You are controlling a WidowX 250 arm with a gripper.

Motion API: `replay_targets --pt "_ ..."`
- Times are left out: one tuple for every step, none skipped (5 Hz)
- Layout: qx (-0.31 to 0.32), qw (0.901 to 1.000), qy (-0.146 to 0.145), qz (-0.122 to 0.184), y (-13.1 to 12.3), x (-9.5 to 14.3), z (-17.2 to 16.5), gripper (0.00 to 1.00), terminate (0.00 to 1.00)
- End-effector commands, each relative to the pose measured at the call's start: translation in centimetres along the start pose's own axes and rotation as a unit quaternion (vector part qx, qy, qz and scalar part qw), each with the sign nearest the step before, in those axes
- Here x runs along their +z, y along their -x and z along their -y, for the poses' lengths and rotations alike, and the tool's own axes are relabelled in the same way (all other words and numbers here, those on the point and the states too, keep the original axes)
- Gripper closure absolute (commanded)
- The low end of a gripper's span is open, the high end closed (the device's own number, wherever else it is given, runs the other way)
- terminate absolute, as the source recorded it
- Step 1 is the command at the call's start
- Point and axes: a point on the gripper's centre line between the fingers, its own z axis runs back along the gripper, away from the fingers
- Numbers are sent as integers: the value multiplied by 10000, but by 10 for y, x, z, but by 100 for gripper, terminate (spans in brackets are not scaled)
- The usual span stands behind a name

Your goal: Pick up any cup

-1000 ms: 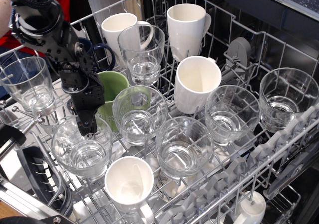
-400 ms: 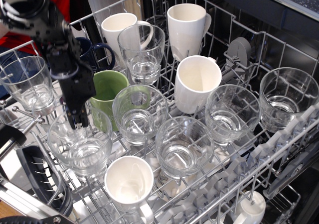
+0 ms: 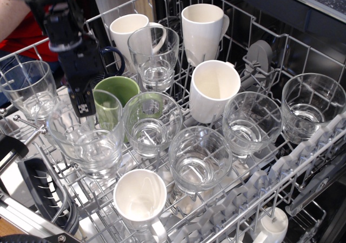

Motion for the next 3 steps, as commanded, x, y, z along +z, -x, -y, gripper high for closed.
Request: replay_targets --pt "170 9997 -174 -68 -15 71 7 100 0" --pt "130 9997 -199 -59 -18 82 13 100 0" --pt "-29 9995 -301 -51 -16 91 16 100 100"
